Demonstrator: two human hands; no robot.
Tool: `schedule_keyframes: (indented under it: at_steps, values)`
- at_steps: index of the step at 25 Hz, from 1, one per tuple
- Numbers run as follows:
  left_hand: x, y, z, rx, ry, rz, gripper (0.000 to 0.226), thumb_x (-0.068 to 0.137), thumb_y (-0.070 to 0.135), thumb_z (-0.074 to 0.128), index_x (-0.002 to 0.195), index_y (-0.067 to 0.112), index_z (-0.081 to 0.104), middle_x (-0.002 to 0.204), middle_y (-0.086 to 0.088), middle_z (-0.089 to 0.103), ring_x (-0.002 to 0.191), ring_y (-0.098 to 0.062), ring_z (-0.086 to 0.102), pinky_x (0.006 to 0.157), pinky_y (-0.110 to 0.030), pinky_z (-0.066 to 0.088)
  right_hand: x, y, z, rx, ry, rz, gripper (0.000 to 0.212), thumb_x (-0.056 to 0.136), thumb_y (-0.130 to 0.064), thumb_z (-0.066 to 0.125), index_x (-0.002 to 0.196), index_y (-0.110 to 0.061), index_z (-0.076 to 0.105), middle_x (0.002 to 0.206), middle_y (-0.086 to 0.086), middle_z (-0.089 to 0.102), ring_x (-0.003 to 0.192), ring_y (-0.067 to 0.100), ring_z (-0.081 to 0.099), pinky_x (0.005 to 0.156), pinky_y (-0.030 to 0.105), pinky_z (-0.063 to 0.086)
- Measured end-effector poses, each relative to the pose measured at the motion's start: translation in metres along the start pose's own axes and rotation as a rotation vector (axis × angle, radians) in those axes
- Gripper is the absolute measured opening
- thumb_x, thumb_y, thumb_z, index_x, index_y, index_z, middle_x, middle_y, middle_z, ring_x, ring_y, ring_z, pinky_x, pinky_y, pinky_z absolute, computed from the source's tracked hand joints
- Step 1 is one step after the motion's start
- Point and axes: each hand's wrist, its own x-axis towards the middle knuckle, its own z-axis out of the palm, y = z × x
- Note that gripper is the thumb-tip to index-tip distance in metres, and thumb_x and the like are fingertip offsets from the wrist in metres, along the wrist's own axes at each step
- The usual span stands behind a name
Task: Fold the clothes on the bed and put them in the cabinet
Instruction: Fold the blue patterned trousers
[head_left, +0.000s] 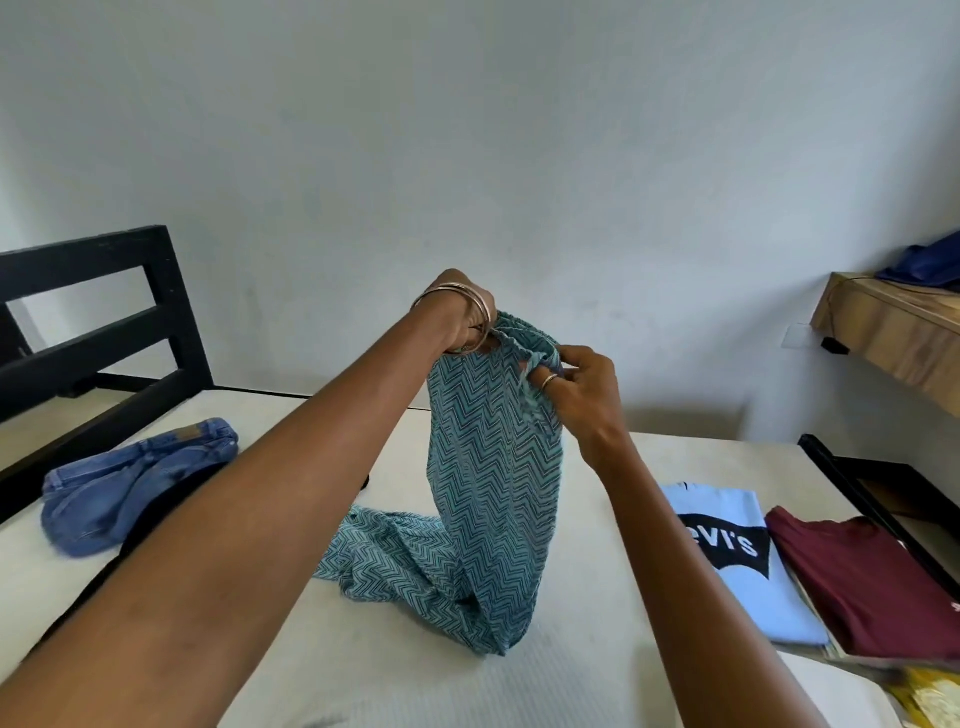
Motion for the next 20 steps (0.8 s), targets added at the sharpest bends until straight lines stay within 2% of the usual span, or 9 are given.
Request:
schedule_keyframes:
  at_steps: [3,6,9,10,12,14,16,18,20]
  values:
    - [0.013,-0.007,0.006,-0.005,0.121,0.024,0.015,0.072,-0.002,0.063,0.077,0.008,0.053,0.079,-0.013,0.052,0.067,-0.025,0.052,0.061,-0.034,0.048,0.001,0.0,0.005,0.035,0.047,-0.009,0.034,0.068,-0.04,0.08,0.09,-0.014,0.078,0.092,0.017,0.073,0.076,0.021,0.071,0.066,0.044,0.06]
    - [0.014,-0.005,0.001,0.055,0.078,0.071,0.015,0.077,0.007,0.067,0.085,0.009,0.055,0.104,-0.015,0.062,0.095,-0.032,0.064,0.085,-0.042,0.055,0.007,-0.006,0.002,0.19,0.063,0.016,0.006,0.079,-0.009,0.076,0.083,-0.011,0.078,0.083,0.022,0.073,0.069,0.022,0.062,0.066,0.043,0.053]
    - [-0.001,-0.002,-0.006,0.392,0.135,0.152,0.052,0.083,0.04,0.07,0.118,0.004,0.056,0.134,-0.012,0.048,0.123,-0.031,0.049,0.106,-0.044,0.04,0.013,-0.02,-0.006,0.106,0.063,-0.03,0.022,0.076,0.005,0.074,0.086,-0.014,0.077,0.083,0.018,0.074,0.068,0.022,0.065,0.071,0.049,0.059]
    - [-0.007,-0.002,-0.007,0.515,0.134,0.269,0.067,0.083,0.056,0.062,0.129,0.007,0.053,0.145,-0.016,0.039,0.133,-0.032,0.039,0.11,-0.044,0.033,0.015,-0.027,-0.008,0.035,0.068,-0.08,0.027,0.074,0.006,0.073,0.085,-0.018,0.076,0.082,0.014,0.074,0.066,0.018,0.065,0.069,0.047,0.061]
    - [-0.017,-0.002,-0.008,0.631,-0.034,0.588,0.09,0.074,0.081,0.044,0.145,0.027,0.038,0.157,-0.011,0.025,0.144,-0.032,0.021,0.115,-0.049,0.023,0.02,-0.045,-0.011,-0.071,0.026,-0.205,0.035,0.073,0.007,0.07,0.091,-0.022,0.07,0.082,0.005,0.073,0.063,0.011,0.065,0.062,0.036,0.058]
    - [-0.016,-0.005,-0.011,0.511,-0.234,0.816,0.101,0.064,0.091,0.04,0.147,0.034,0.033,0.148,-0.003,0.044,0.136,-0.024,0.039,0.108,-0.04,0.034,0.024,-0.063,-0.017,-0.063,-0.045,-0.273,0.044,0.071,0.007,0.068,0.101,-0.024,0.059,0.084,0.004,0.072,0.066,0.013,0.064,0.06,0.032,0.055]
    - [-0.007,-0.003,-0.019,0.384,-0.281,0.849,0.093,0.065,0.084,0.051,0.136,0.023,0.049,0.126,0.0,0.06,0.115,-0.017,0.057,0.094,-0.029,0.045,0.029,-0.074,-0.024,0.044,-0.068,-0.284,0.05,0.07,0.006,0.068,0.106,-0.025,0.051,0.086,0.006,0.069,0.073,0.018,0.064,0.062,0.035,0.056]
    - [-0.012,0.008,-0.021,0.465,-0.236,0.891,0.06,0.074,0.063,0.06,0.11,0.016,0.062,0.097,0.001,0.065,0.088,-0.014,0.06,0.076,-0.028,0.045,0.028,-0.079,-0.029,0.231,-0.042,-0.269,0.048,0.077,0.008,0.068,0.111,-0.021,0.05,0.092,0.011,0.067,0.079,0.022,0.065,0.067,0.036,0.057]
    - [-0.013,0.018,-0.019,0.58,-0.015,0.978,0.031,0.083,0.04,0.063,0.096,0.012,0.066,0.083,-0.003,0.063,0.079,-0.021,0.057,0.071,-0.032,0.039,0.023,-0.068,-0.029,0.512,-0.096,-0.183,0.042,0.084,0.006,0.064,0.115,-0.018,0.049,0.097,0.012,0.065,0.082,0.022,0.065,0.068,0.035,0.056]
